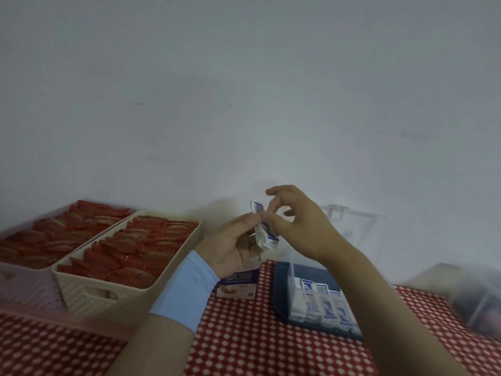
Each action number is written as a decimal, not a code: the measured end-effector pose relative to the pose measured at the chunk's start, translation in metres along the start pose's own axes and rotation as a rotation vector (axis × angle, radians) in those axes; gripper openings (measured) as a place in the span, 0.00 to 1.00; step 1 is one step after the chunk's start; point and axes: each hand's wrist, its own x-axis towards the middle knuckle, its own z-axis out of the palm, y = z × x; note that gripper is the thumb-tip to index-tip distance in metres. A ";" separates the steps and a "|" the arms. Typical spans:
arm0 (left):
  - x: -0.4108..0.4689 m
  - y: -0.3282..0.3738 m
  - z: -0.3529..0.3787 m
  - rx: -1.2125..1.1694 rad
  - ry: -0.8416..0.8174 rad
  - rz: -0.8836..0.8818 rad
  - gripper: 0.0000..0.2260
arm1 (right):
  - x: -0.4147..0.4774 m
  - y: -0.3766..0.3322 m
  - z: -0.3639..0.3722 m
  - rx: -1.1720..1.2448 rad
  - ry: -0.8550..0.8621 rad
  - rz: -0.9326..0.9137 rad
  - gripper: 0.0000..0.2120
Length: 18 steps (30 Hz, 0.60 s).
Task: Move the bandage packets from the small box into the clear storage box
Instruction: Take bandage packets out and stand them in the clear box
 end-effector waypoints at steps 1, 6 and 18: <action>0.000 0.000 0.001 -0.041 -0.012 -0.006 0.14 | -0.005 -0.002 -0.006 -0.008 -0.071 -0.017 0.11; 0.003 -0.010 0.013 -0.046 -0.078 -0.083 0.13 | -0.023 -0.005 -0.017 -0.172 -0.256 -0.099 0.28; 0.000 -0.037 0.044 0.065 0.037 -0.028 0.15 | -0.043 0.005 -0.037 -0.322 -0.157 -0.161 0.30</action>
